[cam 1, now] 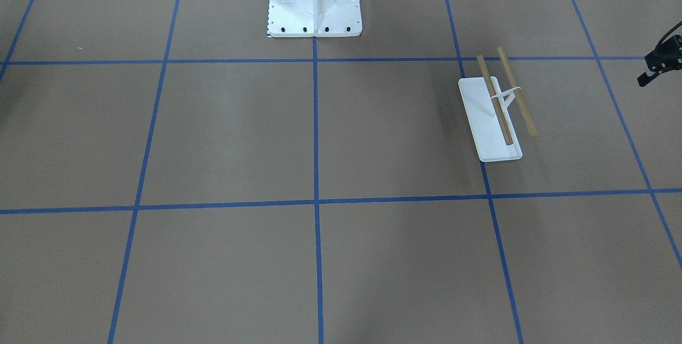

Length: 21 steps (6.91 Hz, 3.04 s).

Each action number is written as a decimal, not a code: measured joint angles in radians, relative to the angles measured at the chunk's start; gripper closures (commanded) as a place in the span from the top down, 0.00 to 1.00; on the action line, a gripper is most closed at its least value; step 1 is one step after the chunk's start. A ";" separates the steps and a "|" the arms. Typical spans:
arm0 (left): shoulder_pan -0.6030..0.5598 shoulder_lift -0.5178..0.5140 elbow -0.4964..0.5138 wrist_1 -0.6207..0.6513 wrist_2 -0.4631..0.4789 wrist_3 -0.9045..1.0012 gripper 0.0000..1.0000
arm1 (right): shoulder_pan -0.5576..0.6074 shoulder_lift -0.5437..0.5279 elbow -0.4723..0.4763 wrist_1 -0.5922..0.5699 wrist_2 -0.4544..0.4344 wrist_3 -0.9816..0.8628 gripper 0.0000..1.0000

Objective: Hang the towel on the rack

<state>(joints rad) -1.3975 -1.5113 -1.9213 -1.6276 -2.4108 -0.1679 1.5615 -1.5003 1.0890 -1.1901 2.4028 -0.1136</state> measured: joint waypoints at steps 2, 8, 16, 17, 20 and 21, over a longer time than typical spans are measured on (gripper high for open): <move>0.000 0.000 -0.004 0.000 -0.002 -0.001 0.98 | 0.005 -0.030 -0.062 0.004 -0.002 -0.001 0.96; -0.002 0.004 -0.007 0.001 -0.002 -0.001 0.98 | 0.006 -0.042 -0.119 0.058 -0.056 0.008 0.00; 0.008 -0.014 0.002 -0.110 -0.081 -0.285 0.98 | -0.006 0.035 0.147 -0.019 0.162 0.541 0.00; 0.034 -0.047 0.011 -0.171 -0.096 -0.438 0.98 | -0.040 0.053 0.241 -0.025 0.226 0.746 0.00; 0.168 -0.241 0.075 -0.314 -0.098 -0.910 0.98 | -0.190 0.232 0.448 -0.027 0.274 1.391 0.00; 0.215 -0.336 0.101 -0.329 -0.094 -1.073 0.98 | -0.251 0.320 0.474 -0.024 0.270 1.596 0.00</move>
<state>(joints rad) -1.1825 -1.8470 -1.8200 -1.9566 -2.5049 -1.2408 1.3104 -1.1798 1.5628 -1.2145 2.6732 1.4824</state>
